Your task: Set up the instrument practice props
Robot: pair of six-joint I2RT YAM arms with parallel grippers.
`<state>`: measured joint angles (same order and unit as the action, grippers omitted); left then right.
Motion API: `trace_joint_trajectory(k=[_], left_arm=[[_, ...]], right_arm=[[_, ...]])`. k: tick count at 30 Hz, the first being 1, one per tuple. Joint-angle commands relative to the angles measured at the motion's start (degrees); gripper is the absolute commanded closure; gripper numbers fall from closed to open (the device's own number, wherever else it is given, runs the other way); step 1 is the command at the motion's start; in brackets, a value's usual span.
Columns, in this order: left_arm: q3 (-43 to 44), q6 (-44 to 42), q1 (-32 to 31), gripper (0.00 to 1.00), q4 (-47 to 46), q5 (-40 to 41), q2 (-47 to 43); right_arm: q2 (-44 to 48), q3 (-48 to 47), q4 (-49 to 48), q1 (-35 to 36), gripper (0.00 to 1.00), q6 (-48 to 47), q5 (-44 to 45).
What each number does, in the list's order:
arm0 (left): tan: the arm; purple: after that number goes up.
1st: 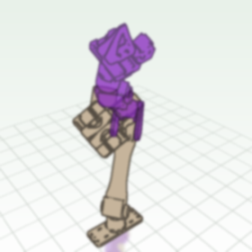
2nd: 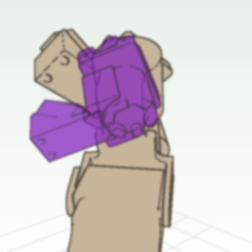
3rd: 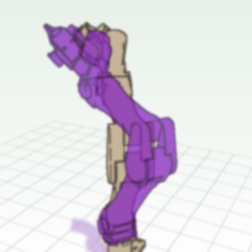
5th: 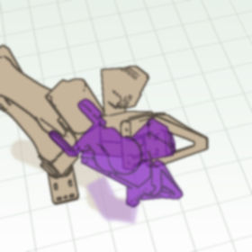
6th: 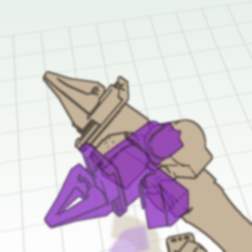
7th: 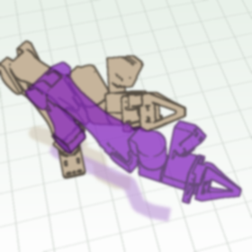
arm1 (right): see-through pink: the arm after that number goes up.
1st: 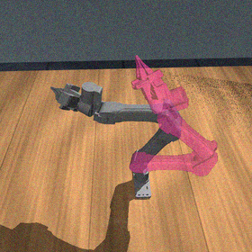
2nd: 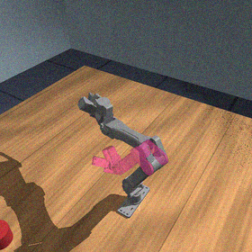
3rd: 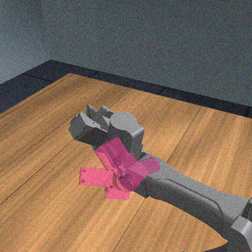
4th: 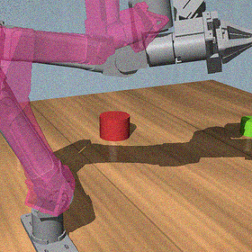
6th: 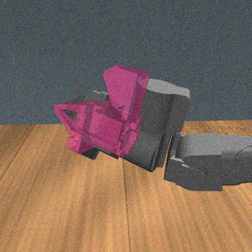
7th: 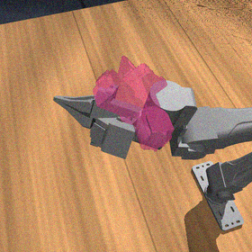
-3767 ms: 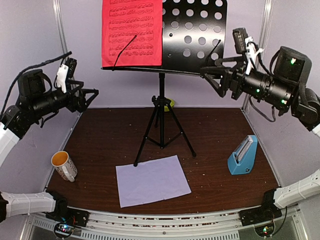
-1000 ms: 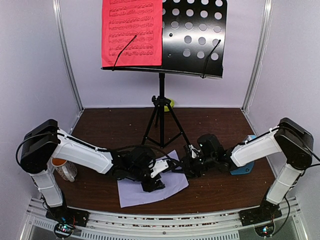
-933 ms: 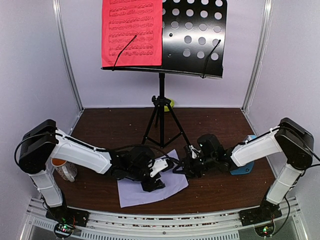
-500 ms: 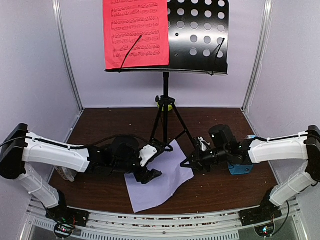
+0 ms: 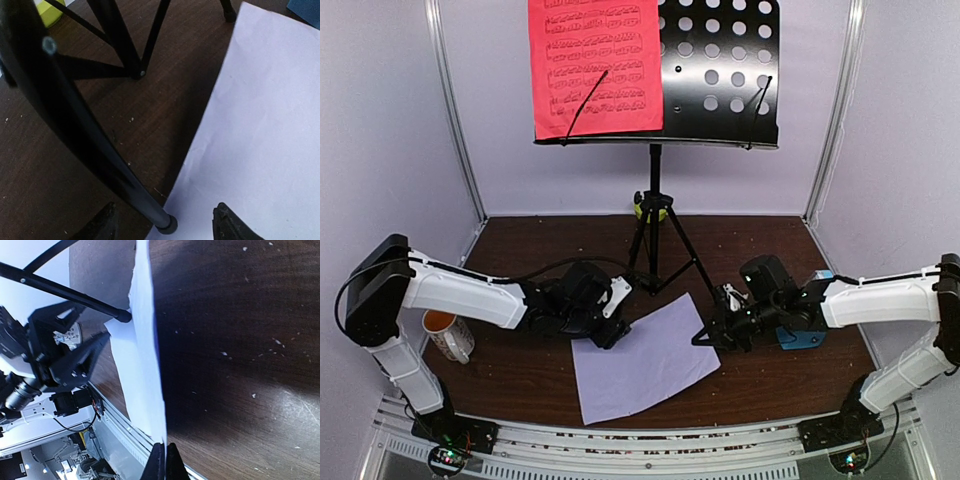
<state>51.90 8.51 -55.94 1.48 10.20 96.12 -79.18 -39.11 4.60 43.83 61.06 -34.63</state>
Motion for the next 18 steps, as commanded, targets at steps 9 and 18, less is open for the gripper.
trace_joint_trajectory(k=[9, 18], left_arm=[[5.2, -3.2, 8.2, 0.41, 1.0, 6.4, 3.9], [2.4, -4.7, 9.0, 0.35, -0.2, 4.1, 1.4]], right_arm=[[5.0, 2.6, 5.2, -2.2, 1.00, -2.7, 1.4], [11.7, 3.7, 9.6, -4.4, 1.00, -1.4, 3.0]])
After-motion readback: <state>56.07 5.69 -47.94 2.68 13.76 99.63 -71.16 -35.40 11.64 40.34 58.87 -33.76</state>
